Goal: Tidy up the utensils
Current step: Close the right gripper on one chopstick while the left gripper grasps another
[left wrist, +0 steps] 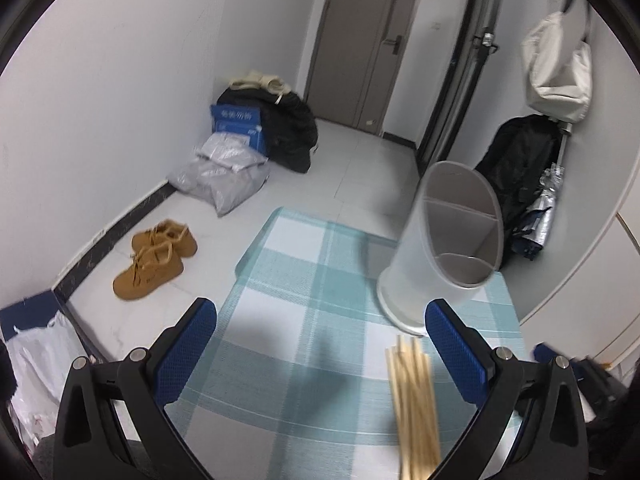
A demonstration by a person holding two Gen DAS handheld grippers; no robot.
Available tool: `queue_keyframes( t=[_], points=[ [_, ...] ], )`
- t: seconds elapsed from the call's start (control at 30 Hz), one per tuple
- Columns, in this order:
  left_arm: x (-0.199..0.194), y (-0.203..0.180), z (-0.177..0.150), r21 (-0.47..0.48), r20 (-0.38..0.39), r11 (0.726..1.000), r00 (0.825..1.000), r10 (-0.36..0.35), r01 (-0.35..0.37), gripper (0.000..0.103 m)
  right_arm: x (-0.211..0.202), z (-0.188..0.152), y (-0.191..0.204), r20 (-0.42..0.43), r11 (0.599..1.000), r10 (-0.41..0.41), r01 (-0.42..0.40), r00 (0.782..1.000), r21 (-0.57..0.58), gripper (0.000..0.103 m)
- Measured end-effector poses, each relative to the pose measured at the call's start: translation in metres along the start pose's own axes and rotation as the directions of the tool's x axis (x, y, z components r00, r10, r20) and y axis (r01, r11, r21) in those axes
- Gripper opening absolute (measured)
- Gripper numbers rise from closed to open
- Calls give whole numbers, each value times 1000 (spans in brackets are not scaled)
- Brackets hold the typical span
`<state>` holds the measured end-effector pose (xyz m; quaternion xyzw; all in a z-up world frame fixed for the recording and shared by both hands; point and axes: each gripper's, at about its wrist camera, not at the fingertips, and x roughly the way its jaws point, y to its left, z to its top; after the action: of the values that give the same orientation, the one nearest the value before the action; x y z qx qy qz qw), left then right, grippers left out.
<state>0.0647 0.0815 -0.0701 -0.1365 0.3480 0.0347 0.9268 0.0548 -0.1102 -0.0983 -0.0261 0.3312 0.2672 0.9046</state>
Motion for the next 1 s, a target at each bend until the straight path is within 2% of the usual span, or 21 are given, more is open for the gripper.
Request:
queue_keyframes(
  t=[0.1, 0.17, 0.23, 0.4, 0.53, 0.6, 0.67, 0.73, 1.0],
  points=[
    [9, 11, 4, -45, -32, 999, 999, 2, -3, 102, 35, -3, 11, -94, 999, 6, -11, 996, -49, 67],
    [14, 20, 7, -79, -50, 997, 999, 7, -10, 102, 58, -4, 14, -160, 997, -5, -7, 987, -71, 53],
    [17, 25, 10, -102, -59, 995, 998, 12, -18, 102, 78, -6, 15, -214, 997, -8, -9, 977, -82, 48],
    [22, 38, 13, -151, -78, 988, 997, 15, -26, 102, 110, -12, 20, -275, 994, -26, -5, 961, -112, 44],
    [25, 42, 14, -165, -91, 986, 996, 12, -27, 102, 124, -14, 20, -317, 991, -55, 13, 947, -134, 31],
    [25, 40, 13, -166, -95, 986, 995, 15, -31, 102, 128, -13, 16, -318, 988, -71, 23, 946, -151, 28],
    [27, 40, 13, -165, -99, 986, 995, 15, -31, 102, 130, -13, 19, -310, 983, -98, 43, 946, -181, 15],
    [28, 41, 13, -163, -102, 986, 995, 16, -33, 102, 127, -12, 16, -311, 985, -90, 38, 946, -168, 5],
    [38, 29, 6, -108, -128, 993, 991, 36, -50, 102, 100, -3, -22, -228, 999, -4, 11, 974, 30, 4]
  ],
)
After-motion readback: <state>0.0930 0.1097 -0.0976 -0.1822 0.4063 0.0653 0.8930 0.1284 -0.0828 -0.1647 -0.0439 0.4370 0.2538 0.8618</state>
